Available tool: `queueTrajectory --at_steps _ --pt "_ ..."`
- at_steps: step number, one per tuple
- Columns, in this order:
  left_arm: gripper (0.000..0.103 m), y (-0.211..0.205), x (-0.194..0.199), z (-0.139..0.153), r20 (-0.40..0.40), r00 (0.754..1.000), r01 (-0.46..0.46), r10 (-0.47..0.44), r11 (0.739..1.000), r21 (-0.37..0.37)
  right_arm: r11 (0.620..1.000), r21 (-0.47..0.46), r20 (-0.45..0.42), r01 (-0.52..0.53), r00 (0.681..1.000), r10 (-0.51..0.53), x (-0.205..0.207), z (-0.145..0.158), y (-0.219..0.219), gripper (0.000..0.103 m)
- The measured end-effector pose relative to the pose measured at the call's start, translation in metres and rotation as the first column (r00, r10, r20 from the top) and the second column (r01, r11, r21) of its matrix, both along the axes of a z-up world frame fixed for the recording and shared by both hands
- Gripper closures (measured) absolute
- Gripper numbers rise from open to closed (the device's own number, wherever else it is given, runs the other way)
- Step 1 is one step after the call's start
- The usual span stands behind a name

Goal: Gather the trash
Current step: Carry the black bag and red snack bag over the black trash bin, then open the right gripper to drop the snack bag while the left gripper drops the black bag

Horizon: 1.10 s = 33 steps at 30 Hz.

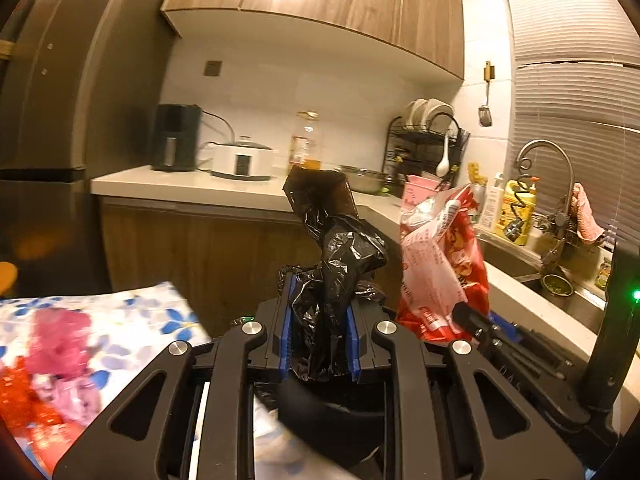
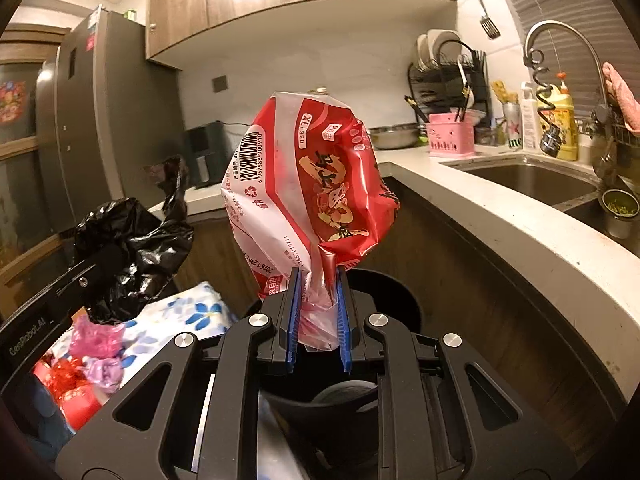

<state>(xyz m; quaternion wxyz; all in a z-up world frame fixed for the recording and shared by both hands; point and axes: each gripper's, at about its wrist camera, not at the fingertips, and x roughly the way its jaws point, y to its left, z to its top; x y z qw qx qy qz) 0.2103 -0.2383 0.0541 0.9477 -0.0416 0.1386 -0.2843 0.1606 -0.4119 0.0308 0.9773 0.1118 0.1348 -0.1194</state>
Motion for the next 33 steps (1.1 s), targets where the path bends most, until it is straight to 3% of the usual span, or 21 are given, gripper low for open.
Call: queueTrajectory --at_steps 5,16,20,33 --pt "0.080 -0.021 0.012 -0.009 -0.004 0.998 0.058 -0.058 0.998 0.001 1.000 -0.008 -0.016 0.015 1.000 -0.016 0.017 -0.003 -0.012 0.086" --pt "0.076 -0.040 0.037 -0.033 -0.062 0.994 0.096 -0.095 0.995 0.009 1.000 -0.016 -0.046 0.012 0.999 -0.013 0.034 -0.019 -0.017 0.085" --pt "0.069 -0.042 0.041 -0.038 -0.082 0.991 0.106 -0.105 0.994 0.010 1.000 -0.003 -0.055 0.005 0.998 -0.006 0.038 -0.023 -0.020 0.083" --pt "0.030 -0.030 0.042 -0.047 -0.088 0.995 0.053 -0.050 0.998 0.030 0.999 0.004 -0.067 0.041 0.997 -0.041 0.036 -0.028 -0.027 0.053"
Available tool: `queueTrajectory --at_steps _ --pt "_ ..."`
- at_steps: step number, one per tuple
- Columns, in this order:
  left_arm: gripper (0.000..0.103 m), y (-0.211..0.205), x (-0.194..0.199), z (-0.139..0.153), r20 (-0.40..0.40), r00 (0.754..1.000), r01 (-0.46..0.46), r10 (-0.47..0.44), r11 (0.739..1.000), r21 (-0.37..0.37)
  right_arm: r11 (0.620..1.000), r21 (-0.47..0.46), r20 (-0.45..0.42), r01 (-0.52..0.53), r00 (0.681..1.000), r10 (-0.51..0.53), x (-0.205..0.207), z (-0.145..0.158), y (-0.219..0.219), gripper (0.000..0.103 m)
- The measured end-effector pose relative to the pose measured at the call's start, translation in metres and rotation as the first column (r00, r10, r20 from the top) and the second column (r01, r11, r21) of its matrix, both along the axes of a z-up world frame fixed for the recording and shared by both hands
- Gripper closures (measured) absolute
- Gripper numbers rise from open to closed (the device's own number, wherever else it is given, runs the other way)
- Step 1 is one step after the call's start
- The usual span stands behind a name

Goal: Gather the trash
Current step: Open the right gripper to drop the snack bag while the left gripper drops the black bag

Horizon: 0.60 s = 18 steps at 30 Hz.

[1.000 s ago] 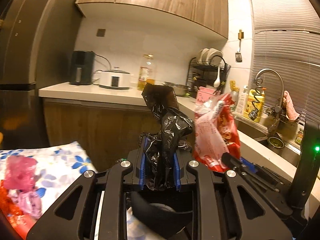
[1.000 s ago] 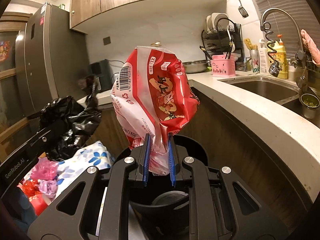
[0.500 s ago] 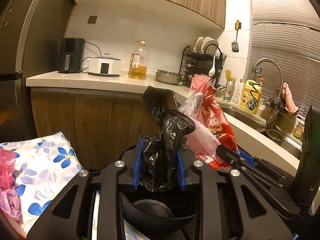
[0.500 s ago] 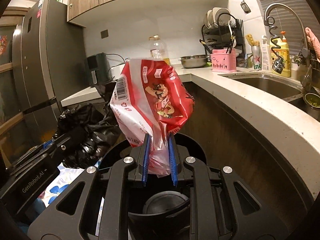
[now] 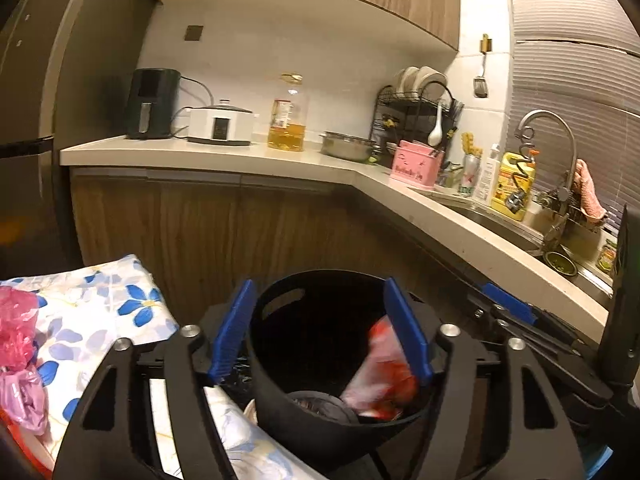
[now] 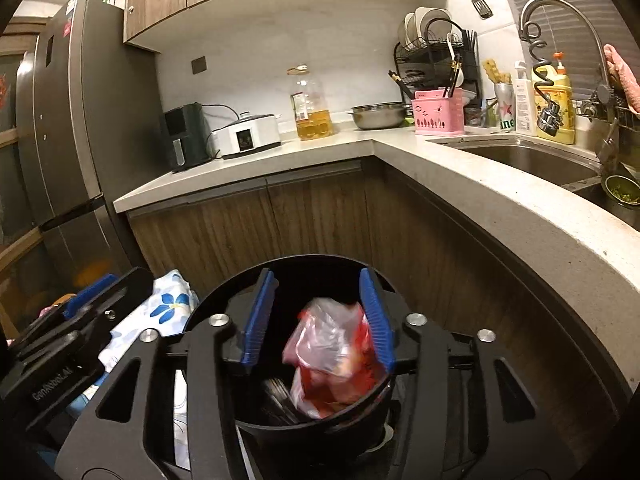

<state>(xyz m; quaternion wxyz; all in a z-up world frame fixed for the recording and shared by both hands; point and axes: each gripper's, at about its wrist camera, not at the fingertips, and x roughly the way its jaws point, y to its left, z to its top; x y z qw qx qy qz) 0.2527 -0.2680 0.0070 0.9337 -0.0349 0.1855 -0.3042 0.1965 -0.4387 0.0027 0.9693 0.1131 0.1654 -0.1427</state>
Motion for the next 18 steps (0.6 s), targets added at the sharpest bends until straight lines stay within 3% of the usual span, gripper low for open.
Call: queueTrajectory --at_steps 7,13,15,18 --pt "0.017 0.022 -0.009 0.001 -0.005 0.997 -0.082 0.082 0.997 0.011 1.000 -0.012 -0.007 0.010 1.000 -0.010 -0.009 0.000 0.011 0.028" --pt "0.013 0.046 -0.022 0.000 -0.021 0.988 -0.151 0.151 0.988 0.030 0.999 -0.039 0.001 0.034 0.999 -0.034 -0.024 0.005 0.025 0.018" --pt "0.005 0.055 -0.025 -0.001 -0.032 0.985 -0.168 0.169 0.985 0.027 0.999 -0.034 0.007 0.036 0.999 -0.035 -0.030 0.007 0.030 0.016" --pt "0.005 0.073 -0.034 0.002 -0.032 0.979 -0.200 0.200 0.980 0.013 0.998 -0.043 0.015 0.042 0.999 -0.042 -0.039 0.010 0.039 0.014"
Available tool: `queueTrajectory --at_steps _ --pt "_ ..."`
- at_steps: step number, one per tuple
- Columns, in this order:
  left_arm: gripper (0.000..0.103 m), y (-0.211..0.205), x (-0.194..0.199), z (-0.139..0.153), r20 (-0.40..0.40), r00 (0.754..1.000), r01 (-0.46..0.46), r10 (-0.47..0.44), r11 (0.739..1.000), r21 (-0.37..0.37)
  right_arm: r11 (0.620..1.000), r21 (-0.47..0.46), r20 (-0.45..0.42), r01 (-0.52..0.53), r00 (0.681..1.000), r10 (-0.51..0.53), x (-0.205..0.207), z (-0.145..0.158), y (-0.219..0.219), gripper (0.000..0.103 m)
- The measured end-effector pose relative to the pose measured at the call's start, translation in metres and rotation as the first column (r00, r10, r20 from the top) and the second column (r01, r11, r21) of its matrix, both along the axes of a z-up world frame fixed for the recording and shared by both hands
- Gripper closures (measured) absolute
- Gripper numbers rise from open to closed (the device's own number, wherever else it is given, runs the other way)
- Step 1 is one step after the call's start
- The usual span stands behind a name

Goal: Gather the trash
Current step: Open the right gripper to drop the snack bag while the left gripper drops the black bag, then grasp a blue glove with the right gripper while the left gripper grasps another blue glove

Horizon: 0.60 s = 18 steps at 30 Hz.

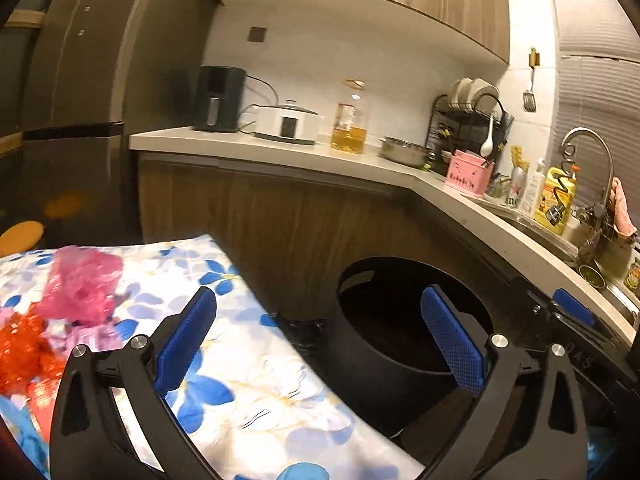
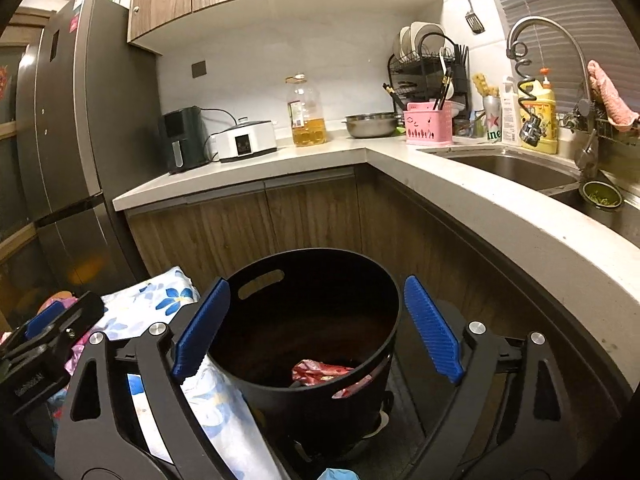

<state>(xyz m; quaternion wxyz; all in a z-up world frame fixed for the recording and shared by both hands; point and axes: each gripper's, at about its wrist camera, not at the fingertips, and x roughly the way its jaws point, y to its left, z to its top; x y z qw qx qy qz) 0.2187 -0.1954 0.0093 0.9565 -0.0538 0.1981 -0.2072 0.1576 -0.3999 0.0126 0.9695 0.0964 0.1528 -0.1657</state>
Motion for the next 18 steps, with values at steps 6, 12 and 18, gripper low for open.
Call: queueTrajectory --at_steps 6,12,18 --pt "0.005 0.027 -0.020 0.002 0.016 0.998 -0.063 0.063 0.998 0.012 1.000 -0.006 0.023 -0.023 0.999 0.023 -0.016 0.006 0.023 0.011" --pt "0.005 0.066 -0.040 0.002 0.009 0.989 -0.146 0.146 0.989 0.009 0.996 -0.026 0.033 -0.083 0.996 0.084 -0.029 0.007 0.062 0.010" --pt "0.005 0.111 -0.063 -0.006 0.020 0.968 -0.251 0.251 0.967 0.040 0.984 -0.027 0.025 -0.178 0.984 0.178 -0.035 0.001 0.106 0.010"
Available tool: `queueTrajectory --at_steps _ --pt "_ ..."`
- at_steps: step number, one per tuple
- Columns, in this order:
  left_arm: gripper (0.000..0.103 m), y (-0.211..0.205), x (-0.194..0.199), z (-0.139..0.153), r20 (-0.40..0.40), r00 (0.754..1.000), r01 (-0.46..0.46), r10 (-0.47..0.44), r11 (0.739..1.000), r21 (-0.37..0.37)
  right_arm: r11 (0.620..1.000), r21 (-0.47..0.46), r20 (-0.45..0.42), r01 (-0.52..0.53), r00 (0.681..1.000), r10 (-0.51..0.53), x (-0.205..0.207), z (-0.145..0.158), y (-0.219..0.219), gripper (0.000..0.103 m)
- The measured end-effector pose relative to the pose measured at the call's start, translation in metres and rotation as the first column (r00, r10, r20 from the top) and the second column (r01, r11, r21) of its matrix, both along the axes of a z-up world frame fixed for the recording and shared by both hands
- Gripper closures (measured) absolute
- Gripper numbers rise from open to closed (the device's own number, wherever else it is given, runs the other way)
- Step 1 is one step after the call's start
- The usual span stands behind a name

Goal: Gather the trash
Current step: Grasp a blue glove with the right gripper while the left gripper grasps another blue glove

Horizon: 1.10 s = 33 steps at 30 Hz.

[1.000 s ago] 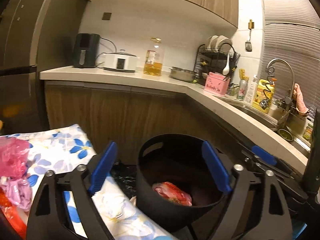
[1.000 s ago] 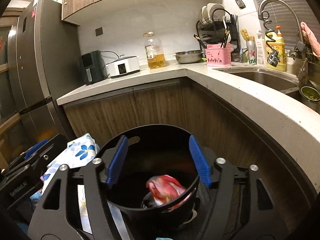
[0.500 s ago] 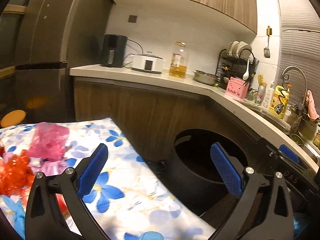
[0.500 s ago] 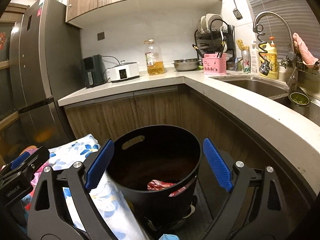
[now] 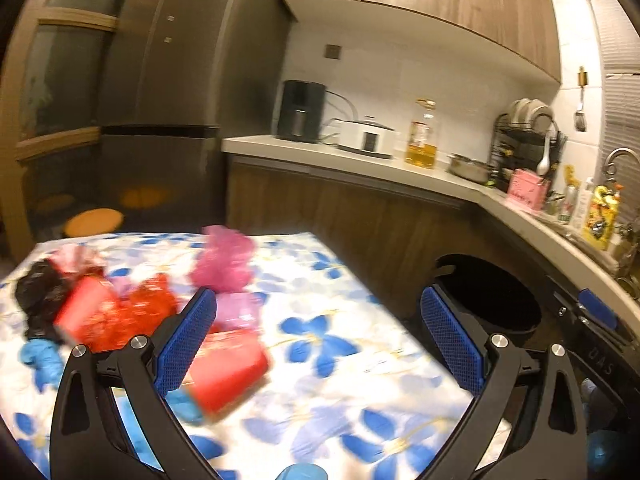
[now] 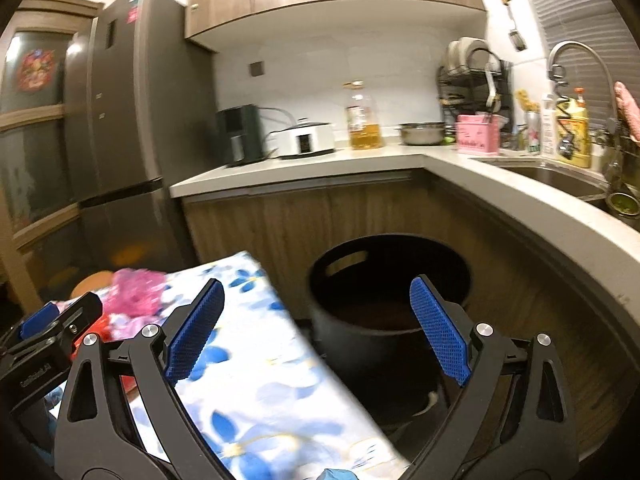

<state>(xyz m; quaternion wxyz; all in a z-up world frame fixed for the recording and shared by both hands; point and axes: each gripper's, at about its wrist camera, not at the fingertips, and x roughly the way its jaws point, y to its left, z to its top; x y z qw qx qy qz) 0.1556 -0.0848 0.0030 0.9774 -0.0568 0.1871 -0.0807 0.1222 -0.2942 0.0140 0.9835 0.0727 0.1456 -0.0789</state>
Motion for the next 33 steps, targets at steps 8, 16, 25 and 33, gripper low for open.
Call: queueTrajectory --at_steps 8,16,25,33 --pt "0.005 0.062 -0.029 -0.016 -0.013 0.988 -0.155 0.156 0.987 0.039 0.992 -0.010 -0.035 -0.129 0.991 0.129 -0.006 -0.017 0.058 0.010" --pt "0.005 0.121 -0.047 -0.031 -0.042 0.954 -0.294 0.296 0.955 0.049 0.950 -0.033 -0.118 -0.311 0.945 0.305 -0.004 -0.043 0.133 0.010" --pt "0.005 0.177 -0.065 -0.038 -0.032 0.910 -0.412 0.414 0.909 0.057 0.864 -0.047 -0.223 -0.501 0.848 0.480 -0.002 -0.081 0.222 0.023" --pt "0.005 0.206 -0.067 -0.043 -0.042 0.894 -0.443 0.445 0.895 0.060 0.834 -0.028 -0.295 -0.552 0.801 0.520 0.018 -0.104 0.268 0.043"
